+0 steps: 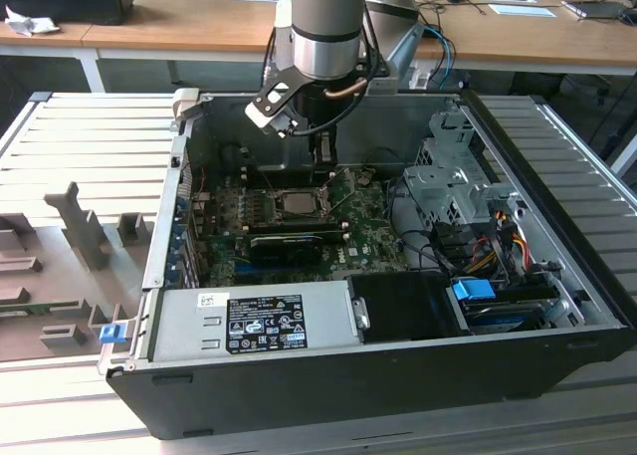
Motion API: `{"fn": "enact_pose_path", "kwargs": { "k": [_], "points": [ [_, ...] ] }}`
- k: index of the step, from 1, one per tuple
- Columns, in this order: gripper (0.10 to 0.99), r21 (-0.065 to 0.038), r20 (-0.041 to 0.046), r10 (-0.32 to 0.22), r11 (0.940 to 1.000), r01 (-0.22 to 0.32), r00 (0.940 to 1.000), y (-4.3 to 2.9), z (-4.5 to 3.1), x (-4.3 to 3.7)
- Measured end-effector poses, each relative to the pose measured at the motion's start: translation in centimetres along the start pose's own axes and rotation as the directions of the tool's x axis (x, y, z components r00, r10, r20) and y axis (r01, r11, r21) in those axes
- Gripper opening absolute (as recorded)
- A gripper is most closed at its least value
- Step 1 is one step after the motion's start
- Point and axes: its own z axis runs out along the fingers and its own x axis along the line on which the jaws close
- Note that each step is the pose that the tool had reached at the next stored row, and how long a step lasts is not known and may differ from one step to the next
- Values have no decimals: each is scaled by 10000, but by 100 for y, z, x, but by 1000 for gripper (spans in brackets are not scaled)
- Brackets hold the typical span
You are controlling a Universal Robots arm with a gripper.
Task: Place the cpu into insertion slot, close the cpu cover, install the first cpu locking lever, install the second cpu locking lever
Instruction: 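Close the cpu cover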
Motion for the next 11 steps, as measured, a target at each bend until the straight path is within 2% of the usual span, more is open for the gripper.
{"fn": "enact_pose_path", "kwargs": {
  "k": [2,5,7,11],
  "points": [
    [106,-1,-1,-1,10000,1,10000,4,-62,5],
    [106,-2,-1,-1,10000,1,10000,19,-92,10],
    [106,0,4,-2,10000,2,10000,65,-99,10],
    [106,-1,4,0,10000,0,10000,70,-167,13]
  ]
}}
